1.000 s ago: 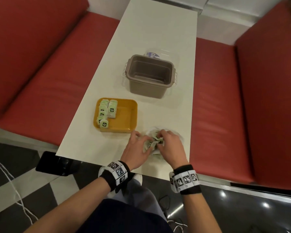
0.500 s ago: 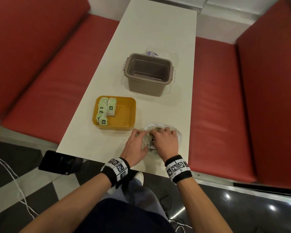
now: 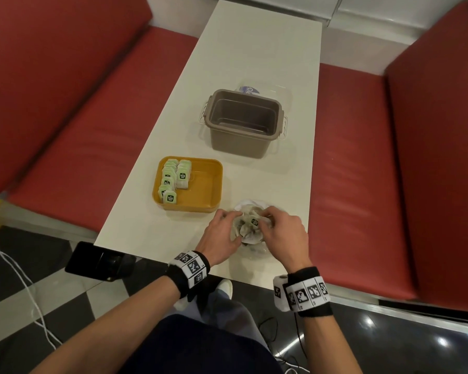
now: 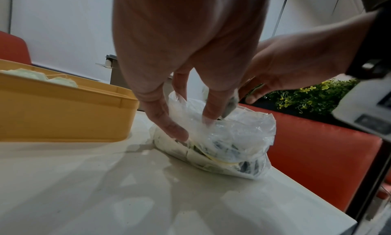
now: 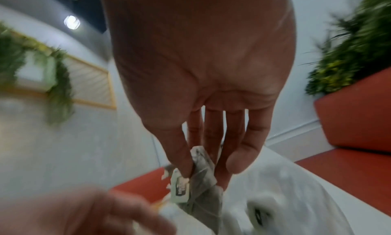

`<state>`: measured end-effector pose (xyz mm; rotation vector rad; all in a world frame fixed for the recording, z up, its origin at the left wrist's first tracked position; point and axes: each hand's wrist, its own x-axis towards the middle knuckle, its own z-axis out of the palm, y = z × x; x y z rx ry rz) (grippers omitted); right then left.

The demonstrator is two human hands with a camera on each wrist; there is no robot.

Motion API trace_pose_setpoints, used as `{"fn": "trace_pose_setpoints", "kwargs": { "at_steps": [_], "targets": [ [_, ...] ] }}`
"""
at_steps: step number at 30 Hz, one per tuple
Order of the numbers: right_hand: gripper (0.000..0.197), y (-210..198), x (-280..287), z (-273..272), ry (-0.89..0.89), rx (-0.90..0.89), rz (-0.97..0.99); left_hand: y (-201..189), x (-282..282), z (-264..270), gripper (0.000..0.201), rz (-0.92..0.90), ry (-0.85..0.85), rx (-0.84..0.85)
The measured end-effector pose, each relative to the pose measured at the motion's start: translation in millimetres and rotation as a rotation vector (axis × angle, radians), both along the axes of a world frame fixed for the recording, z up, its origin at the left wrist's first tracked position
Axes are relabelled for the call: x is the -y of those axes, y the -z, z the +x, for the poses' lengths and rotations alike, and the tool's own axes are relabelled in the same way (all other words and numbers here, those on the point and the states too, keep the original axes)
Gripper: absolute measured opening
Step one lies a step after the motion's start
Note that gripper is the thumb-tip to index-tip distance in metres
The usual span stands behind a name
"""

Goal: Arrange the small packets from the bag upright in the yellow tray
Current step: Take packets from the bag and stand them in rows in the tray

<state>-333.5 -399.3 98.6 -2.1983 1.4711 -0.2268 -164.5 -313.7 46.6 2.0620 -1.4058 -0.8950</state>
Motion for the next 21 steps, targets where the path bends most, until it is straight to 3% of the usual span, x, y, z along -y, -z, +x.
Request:
{"fn": "trace_pose_setpoints", "kwargs": {
  "at_steps": [8, 13, 17, 21],
  "targets": [
    [0.006, -14, 3, -18, 0.253, 0.376, 0.201, 0, -2, 10, 0.05, -0.037, 0.038, -0.084],
    [0.008, -20, 0, -21, 0.322, 0.622, 0.359, -30, -6, 20, 0.042, -0.125, -0.007, -0.147],
    [0.012, -54, -5, -5, 0.263, 0.912, 0.559, -65, 0, 28, 0.056, -0.225, -0.143, -0.574],
    [0.015, -82, -14, 28, 0.168, 1.053, 0.726, -90, 5, 31, 0.069, -0.235, -0.149, -1.069]
  ]
}}
